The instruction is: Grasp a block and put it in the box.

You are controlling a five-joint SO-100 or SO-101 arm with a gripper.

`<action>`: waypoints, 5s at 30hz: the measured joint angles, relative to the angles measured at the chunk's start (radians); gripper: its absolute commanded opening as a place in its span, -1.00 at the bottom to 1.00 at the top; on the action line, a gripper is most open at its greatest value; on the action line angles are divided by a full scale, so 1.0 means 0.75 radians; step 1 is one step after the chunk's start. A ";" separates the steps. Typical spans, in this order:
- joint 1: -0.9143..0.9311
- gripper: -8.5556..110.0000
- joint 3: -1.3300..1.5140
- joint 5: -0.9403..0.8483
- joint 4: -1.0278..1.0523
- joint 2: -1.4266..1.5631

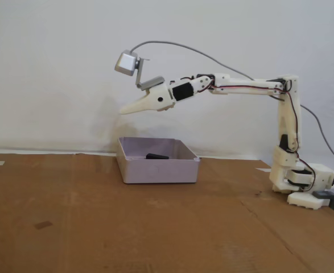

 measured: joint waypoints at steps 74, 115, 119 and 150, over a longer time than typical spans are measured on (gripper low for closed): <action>-0.115 -0.85 1.458 0.000 0.000 1.556; -0.115 -0.85 2.342 0.000 0.000 2.645; -0.135 -0.85 2.362 0.000 0.000 2.696; -0.356 -0.85 2.373 0.100 0.886 2.735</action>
